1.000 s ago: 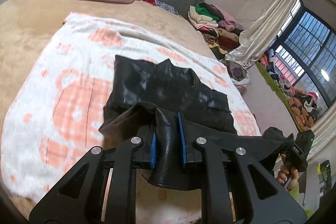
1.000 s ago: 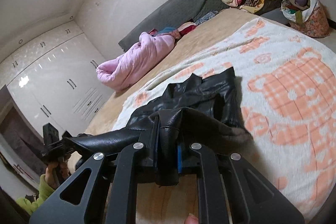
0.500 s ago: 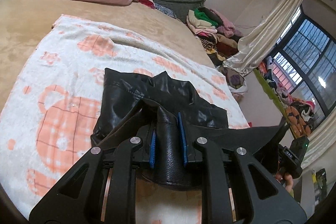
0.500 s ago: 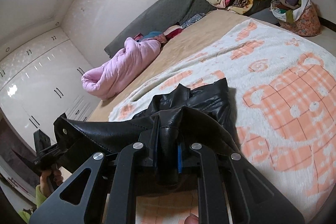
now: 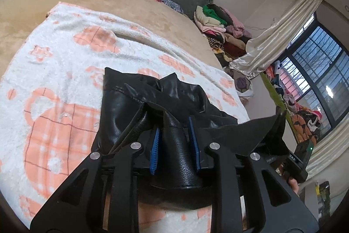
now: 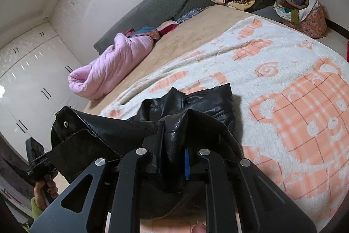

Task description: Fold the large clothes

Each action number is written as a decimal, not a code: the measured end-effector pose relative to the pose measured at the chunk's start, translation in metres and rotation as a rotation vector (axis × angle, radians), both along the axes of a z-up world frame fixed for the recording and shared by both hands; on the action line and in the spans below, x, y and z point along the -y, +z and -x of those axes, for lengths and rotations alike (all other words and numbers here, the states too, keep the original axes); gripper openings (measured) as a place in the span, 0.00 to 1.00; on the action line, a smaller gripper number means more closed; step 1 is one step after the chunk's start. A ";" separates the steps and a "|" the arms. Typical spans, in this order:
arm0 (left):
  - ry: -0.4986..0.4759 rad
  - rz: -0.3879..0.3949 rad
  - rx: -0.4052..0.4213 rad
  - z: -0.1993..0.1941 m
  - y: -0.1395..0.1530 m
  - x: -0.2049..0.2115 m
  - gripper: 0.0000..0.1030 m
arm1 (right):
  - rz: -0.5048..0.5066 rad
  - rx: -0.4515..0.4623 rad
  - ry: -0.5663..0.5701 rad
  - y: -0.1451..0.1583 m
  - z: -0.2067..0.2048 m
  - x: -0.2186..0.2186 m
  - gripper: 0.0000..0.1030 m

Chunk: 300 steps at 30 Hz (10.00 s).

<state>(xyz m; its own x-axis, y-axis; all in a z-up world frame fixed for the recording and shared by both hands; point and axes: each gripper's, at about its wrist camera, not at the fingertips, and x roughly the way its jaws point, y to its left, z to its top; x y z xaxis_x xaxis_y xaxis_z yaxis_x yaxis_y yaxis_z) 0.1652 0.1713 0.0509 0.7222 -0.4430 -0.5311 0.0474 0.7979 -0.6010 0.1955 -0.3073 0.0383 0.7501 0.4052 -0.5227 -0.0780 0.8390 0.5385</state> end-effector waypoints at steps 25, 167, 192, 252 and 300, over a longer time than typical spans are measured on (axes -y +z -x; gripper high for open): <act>-0.046 0.083 -0.017 -0.035 -0.047 -0.021 0.58 | 0.073 -0.120 -0.093 -0.055 -0.047 -0.006 0.63; 0.026 -0.155 -0.194 0.003 -0.089 0.006 0.60 | 0.266 -0.227 -0.148 -0.065 0.035 -0.009 0.77; 0.103 -0.265 -0.155 0.000 -0.079 -0.007 0.87 | 0.485 -0.123 0.201 -0.054 0.017 -0.209 0.42; 0.016 -0.299 -0.206 -0.093 -0.088 -0.037 0.91 | 0.707 0.188 0.486 -0.043 0.017 -0.321 0.89; -0.091 0.042 -0.016 -0.058 0.005 0.043 0.27 | 0.797 0.466 0.385 -0.018 0.078 -0.300 0.19</act>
